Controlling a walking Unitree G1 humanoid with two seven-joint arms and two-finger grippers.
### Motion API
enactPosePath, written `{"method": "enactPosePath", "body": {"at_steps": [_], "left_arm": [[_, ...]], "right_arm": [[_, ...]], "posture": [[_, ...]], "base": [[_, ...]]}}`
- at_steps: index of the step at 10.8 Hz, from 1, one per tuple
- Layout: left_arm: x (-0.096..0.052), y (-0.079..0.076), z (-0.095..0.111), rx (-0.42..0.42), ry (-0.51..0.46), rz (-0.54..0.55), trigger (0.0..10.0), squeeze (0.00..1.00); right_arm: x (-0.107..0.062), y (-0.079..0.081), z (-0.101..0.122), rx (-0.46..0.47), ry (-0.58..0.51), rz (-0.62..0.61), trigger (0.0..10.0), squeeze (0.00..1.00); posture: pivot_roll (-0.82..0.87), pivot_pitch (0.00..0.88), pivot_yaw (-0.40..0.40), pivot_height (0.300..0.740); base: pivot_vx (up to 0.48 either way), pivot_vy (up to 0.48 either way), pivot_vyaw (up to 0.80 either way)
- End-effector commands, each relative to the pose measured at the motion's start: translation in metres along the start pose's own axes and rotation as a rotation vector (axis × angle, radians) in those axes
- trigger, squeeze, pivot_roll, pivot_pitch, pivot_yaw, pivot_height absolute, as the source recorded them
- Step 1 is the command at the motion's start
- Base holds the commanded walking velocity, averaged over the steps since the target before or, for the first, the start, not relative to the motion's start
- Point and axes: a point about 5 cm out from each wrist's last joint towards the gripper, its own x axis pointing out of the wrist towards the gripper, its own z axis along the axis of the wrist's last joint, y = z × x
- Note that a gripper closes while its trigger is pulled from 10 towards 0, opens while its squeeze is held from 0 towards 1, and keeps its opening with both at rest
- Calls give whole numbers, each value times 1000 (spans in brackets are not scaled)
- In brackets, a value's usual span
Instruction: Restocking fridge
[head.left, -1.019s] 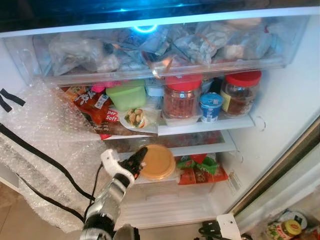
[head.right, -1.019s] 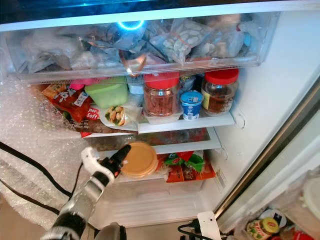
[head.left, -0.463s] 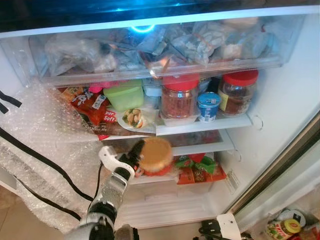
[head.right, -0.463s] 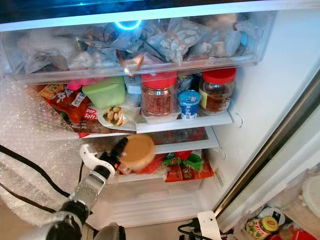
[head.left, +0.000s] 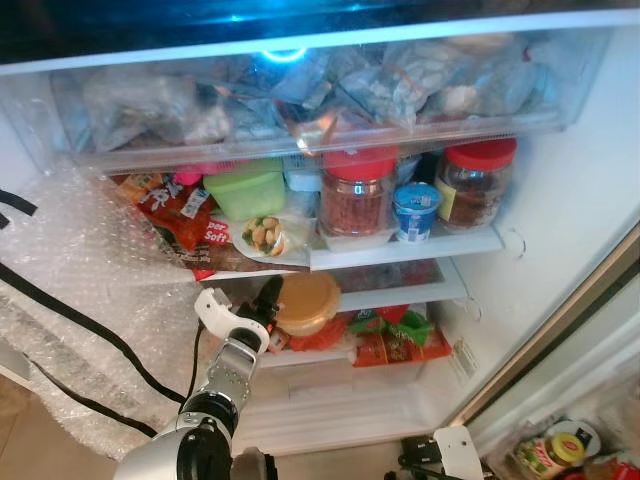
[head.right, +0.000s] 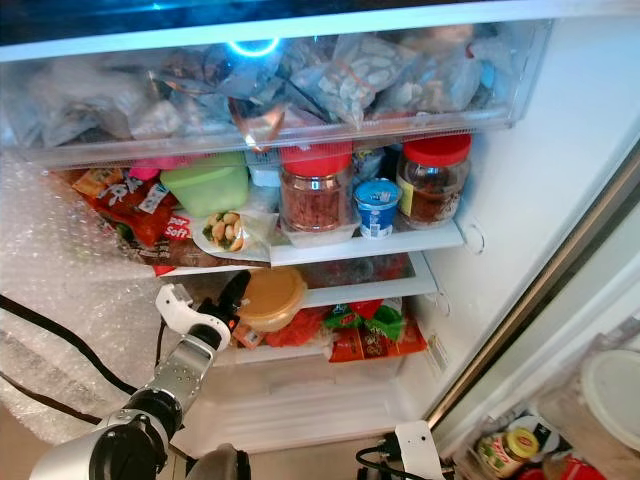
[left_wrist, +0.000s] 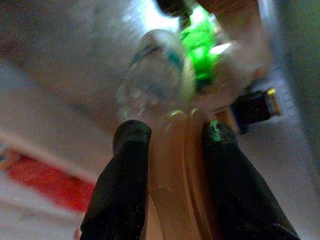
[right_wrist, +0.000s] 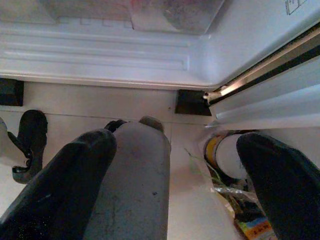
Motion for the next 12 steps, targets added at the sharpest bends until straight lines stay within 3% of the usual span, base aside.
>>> {"method": "enactPosePath", "body": {"at_steps": [1,4,7,12], "left_arm": [[-2,5,-1,19,25,28,10000,0],[-7,15,2,18,12,69,10000,0],[1,6,18,22,-89,76,10000,0],[2,7,21,63,-109,144,10000,0]], "right_arm": [[-4,1,-17,-13,61,7,10000,0],[-4,3,-19,-15,62,10,10000,0],[-5,2,-21,-21,65,13,10000,0],[-7,4,-28,-32,73,22,10000,0]], "posture": [[-93,78,30,670],[-95,84,34,670],[-105,92,35,670],[-132,106,35,670]], "base": [[0,0,0],[0,0,0],[0,0,0],[0,0,0]]}}
